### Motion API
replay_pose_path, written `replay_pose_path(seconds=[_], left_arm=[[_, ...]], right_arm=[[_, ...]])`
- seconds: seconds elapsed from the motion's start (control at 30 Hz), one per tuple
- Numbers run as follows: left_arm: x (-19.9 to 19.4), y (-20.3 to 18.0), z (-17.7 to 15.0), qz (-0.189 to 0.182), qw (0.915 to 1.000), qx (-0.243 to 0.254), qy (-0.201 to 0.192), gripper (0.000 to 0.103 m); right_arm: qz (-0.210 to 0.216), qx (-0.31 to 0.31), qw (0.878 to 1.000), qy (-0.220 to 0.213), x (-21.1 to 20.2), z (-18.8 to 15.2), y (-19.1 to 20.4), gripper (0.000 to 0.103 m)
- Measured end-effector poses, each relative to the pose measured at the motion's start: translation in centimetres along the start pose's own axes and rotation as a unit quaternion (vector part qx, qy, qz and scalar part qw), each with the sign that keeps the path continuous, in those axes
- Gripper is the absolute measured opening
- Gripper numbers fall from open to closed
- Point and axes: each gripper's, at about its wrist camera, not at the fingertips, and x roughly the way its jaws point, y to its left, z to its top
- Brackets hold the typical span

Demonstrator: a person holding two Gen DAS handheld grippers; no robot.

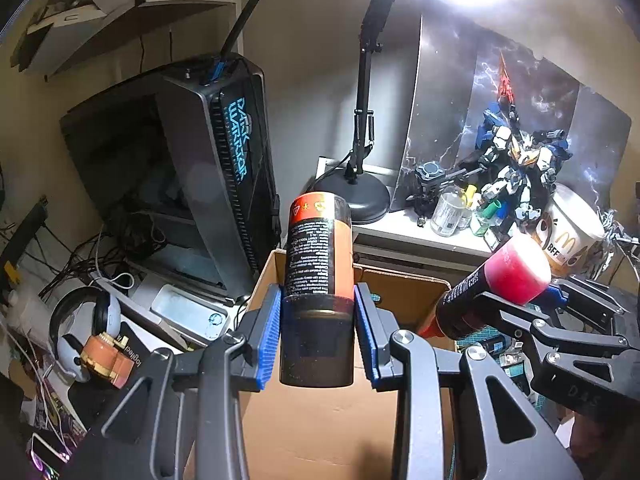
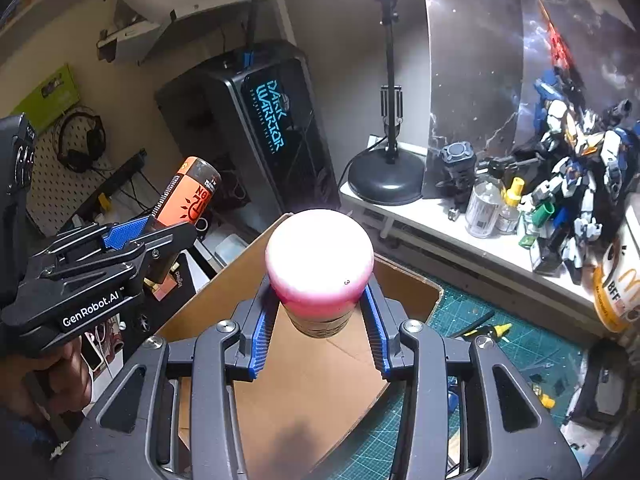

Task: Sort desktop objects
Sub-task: 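Lower both items into the cardboard box and open both tools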

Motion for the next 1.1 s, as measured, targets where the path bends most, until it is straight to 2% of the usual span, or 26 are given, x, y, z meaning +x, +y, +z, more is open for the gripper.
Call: replay_pose_path(seconds=[0.2, 0.4, 0.67, 0.77, 0.87, 1.1], left_arm=[[1.6, 1.4, 0.2, -0.047, 0.9987, 0.017, 0.007, 0.035], [3.4, 3.5, -0.1, -0.090, 0.9946, 0.037, 0.037, 0.035], [6.6, 4.7, -1.0, -0.103, 0.9846, 0.059, 0.128, 0.035], [7.8, 4.8, -1.8, -0.102, 0.9788, 0.067, 0.164, 0.035], [9.5, 5.0, -2.9, -0.104, 0.9695, 0.070, 0.211, 0.035], [13.7, 4.9, -6.3, -0.096, 0.9418, 0.069, 0.315, 0.035]], right_arm=[[-0.040, 0.016, 0.999, 0.009, 0.7, -0.3, 1.1, 0.038], [-0.078, 0.059, 0.995, 0.030, 1.8, -1.1, 2.5, 0.039], [-0.060, 0.116, 0.987, 0.095, 4.9, -2.4, 3.4, 0.039], [-0.053, 0.129, 0.981, 0.133, 6.5, -3.0, 3.5, 0.039], [-0.051, 0.137, 0.974, 0.174, 8.1, -3.7, 3.4, 0.039], [-0.030, 0.159, 0.949, 0.271, 12.0, -5.7, 2.6, 0.038]])
